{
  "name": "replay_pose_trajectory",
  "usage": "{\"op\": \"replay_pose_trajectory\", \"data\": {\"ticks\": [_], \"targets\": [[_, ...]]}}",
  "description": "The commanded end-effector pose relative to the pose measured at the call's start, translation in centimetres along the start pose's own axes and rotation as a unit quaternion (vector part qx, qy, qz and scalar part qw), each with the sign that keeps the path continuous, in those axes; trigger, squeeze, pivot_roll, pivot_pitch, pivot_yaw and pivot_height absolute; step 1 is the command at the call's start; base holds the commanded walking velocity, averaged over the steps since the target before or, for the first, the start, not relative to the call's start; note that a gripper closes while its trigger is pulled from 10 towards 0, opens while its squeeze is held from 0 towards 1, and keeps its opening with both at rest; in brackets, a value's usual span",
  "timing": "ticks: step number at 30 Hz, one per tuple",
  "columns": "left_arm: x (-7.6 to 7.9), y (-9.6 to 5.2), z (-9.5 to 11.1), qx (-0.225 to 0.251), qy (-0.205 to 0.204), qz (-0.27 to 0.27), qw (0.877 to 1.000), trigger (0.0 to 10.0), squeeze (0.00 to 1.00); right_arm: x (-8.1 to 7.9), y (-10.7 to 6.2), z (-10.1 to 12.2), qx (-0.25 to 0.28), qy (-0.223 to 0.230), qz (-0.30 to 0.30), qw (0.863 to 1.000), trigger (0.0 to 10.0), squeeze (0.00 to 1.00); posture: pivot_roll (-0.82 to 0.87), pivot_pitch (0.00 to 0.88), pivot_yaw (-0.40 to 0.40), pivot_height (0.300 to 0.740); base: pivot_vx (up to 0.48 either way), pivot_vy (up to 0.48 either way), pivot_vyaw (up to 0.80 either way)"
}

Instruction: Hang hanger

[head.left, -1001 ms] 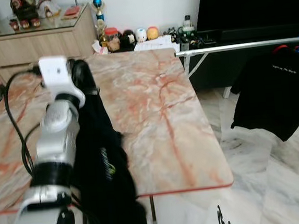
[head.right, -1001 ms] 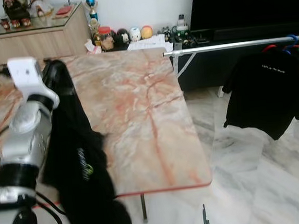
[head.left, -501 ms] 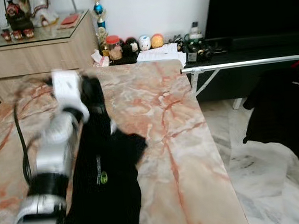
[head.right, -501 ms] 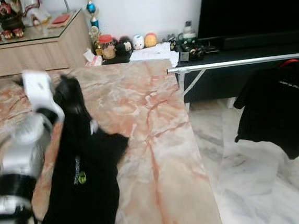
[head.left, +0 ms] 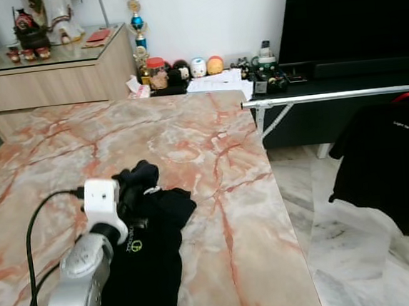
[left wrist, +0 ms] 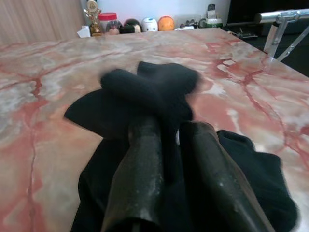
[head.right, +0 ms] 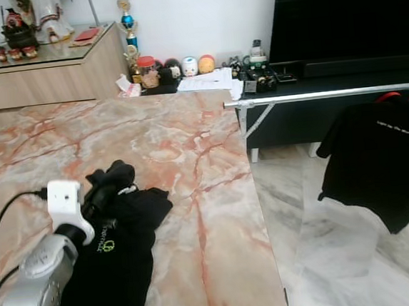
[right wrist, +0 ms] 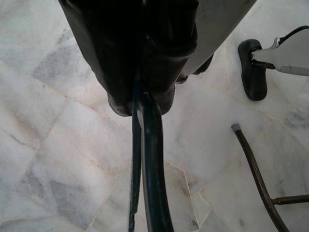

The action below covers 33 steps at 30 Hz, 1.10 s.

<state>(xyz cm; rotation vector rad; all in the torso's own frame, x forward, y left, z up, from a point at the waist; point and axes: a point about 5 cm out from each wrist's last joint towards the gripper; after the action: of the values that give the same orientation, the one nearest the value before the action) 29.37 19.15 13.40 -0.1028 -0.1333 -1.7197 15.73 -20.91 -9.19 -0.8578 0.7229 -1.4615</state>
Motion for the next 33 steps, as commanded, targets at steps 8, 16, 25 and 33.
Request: {"op": "replay_pose_trajectory", "data": {"ticks": [8, 16, 25, 33], "targets": [[1.2, -1.8, -0.1, -0.011, -0.004, 0.001, 1.0, 10.0, 1.0, 0.0, 0.0, 0.0, 0.001, -0.003, -0.004, 1.0, 10.0, 0.0, 0.09, 0.022, 0.056, 0.74, 0.0, 0.0, 0.0], [1.5, -1.5, 0.3, 0.001, -0.004, 0.018, 1.0, 10.0, 0.0, 0.0, 0.0, -0.1, 0.0, -0.002, -0.006, 1.0, 10.0, 0.0, 0.08, 0.004, 0.059, 0.74, 0.0, 0.0, 0.0], [1.4, -1.5, 0.1, -0.004, 0.01, 0.022, 1.0, 10.0, 0.0, -0.1, 0.0, -0.1, 0.0, 0.001, -0.008, 1.0, 10.0, 0.0, 0.08, 0.0, 0.066, 0.74, 0.0, -0.343, 0.0], [1.5, -1.5, 0.2, -0.006, 0.019, 0.021, 1.0, 10.0, 0.0, 0.0, 0.0, -0.1, 0.0, 0.001, -0.011, 1.0, 10.0, 0.0, 0.08, 0.005, 0.065, 0.74, 0.0, -0.48, 0.0]]}}
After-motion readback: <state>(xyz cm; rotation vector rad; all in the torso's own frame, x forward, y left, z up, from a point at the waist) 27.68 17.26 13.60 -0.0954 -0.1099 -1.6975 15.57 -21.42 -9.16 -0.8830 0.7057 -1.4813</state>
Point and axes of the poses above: a point about 5 cm out from each wrist's last joint towards the gripper, its own y axis pointing out of the wrist towards the gripper, its own z axis along the axis of the wrist's last joint, x = y × z, and after that the axes turned 8 degrees about -y, right-handed
